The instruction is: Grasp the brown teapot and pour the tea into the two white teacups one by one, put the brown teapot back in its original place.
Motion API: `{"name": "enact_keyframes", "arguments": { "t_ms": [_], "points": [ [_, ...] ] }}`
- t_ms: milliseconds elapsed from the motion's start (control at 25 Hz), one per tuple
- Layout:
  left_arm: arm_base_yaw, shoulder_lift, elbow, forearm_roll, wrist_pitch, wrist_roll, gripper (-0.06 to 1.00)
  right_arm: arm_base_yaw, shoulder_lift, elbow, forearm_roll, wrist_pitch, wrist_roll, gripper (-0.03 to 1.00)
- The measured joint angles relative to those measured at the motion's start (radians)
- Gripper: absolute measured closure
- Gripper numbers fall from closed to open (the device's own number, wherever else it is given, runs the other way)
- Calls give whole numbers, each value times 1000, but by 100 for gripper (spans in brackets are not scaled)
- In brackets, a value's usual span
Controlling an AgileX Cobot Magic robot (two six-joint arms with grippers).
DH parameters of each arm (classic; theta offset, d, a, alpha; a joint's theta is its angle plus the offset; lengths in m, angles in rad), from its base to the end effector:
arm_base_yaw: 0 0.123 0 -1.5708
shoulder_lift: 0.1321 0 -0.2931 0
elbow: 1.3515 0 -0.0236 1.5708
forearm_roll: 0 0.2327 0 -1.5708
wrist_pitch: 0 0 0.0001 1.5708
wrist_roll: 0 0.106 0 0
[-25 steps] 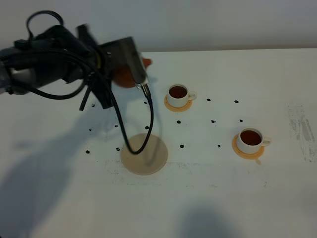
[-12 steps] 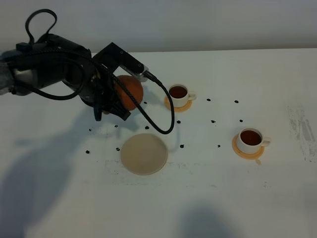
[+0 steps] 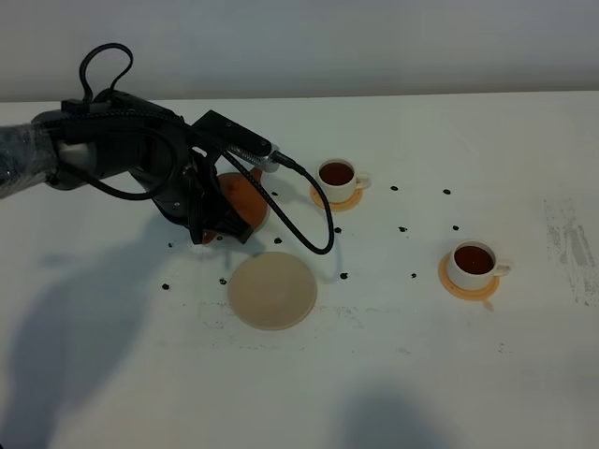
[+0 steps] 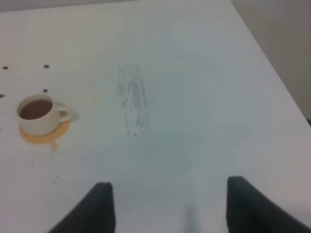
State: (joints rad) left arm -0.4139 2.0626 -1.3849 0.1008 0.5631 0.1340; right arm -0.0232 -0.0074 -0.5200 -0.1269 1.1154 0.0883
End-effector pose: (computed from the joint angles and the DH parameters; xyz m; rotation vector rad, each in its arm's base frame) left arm 0.3875 -0.1640 0.1542 0.8318 2.5887 0.0165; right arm -0.0221 -0.0115 0.2626 0.1273 2.0629 -0.1122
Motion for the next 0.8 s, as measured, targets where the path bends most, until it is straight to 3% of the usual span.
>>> {"name": "enact_keyframes", "arguments": {
  "t_ms": [320, 800],
  "points": [
    [-13, -51, 0, 12, 15, -13, 85, 0, 0, 0, 0, 0, 0, 47],
    [-123, -188, 0, 26, 100, -15, 85, 0, 0, 0, 0, 0, 0, 47]
  ]
}}
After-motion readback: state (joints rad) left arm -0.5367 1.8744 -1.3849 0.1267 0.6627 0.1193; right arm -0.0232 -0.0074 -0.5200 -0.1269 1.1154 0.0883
